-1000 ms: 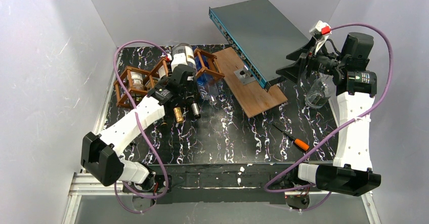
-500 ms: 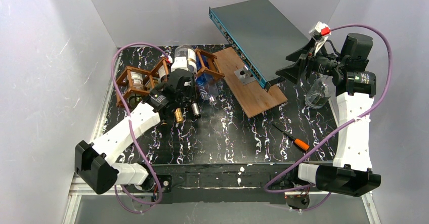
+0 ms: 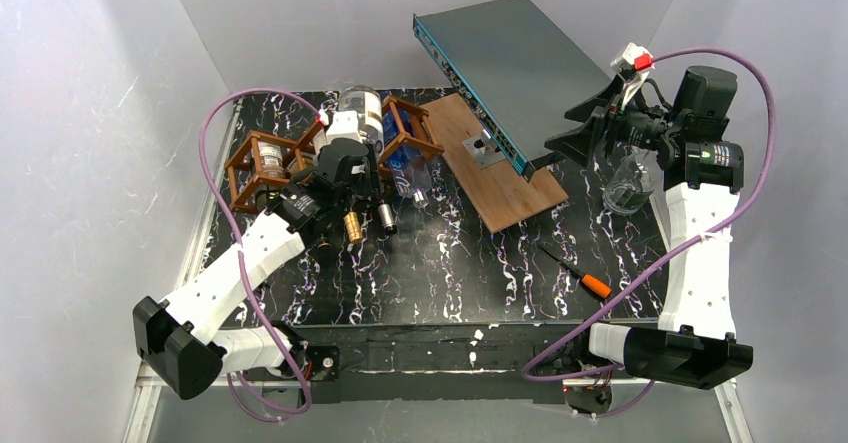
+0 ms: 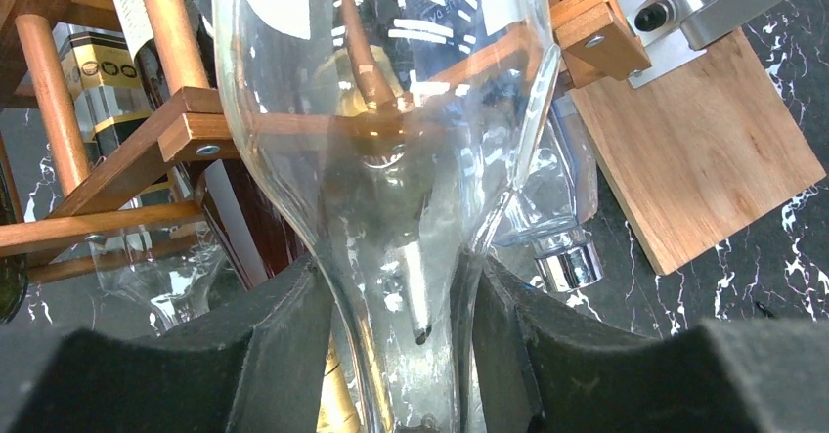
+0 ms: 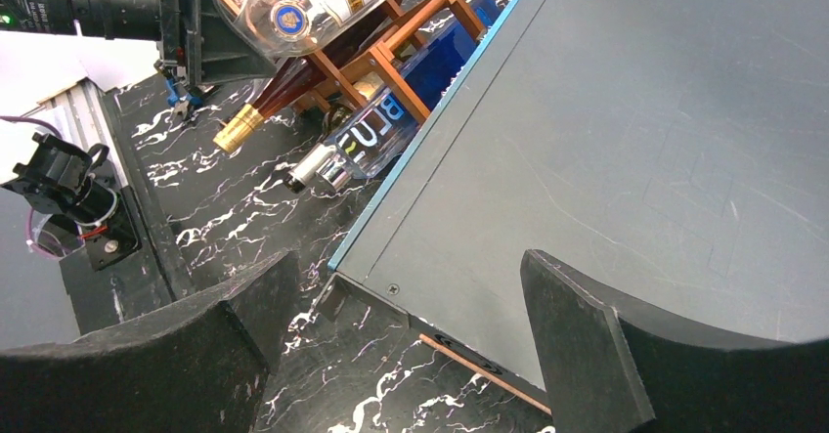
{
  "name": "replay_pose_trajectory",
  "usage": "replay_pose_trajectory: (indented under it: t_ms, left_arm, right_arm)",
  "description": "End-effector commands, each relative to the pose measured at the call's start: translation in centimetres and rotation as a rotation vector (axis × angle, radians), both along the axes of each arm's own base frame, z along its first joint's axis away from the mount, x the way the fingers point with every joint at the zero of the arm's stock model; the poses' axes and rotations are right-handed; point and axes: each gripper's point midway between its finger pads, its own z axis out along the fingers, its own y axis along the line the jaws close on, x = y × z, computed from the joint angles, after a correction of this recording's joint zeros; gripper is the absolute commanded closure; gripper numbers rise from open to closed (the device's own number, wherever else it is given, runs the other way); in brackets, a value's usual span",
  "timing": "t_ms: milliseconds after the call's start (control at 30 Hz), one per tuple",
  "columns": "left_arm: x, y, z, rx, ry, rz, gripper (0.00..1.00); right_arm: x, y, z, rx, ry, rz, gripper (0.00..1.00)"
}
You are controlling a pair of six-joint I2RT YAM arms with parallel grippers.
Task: Take the wine bottle off the wine rack
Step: Pick up the wine bottle from the wine rack.
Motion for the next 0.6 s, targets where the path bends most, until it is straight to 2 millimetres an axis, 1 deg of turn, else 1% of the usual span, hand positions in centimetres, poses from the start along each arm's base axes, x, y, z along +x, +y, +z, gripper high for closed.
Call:
replay_pose_trajectory:
  t_ms: [0, 567]
  left_arm:
    - [1.1, 0.5, 8.3, -0.159, -0.266, 0.059, 1.00]
    - [-0.1, 0.4, 9.0, -0.237, -0.295, 0.030, 1.00]
  right_arm:
    - [-0.7, 0.4, 0.7, 0.008, -0.035, 0.028, 0.07]
    - [-1.0, 0.4, 0.7, 0.007, -0.037, 0.025, 0.07]
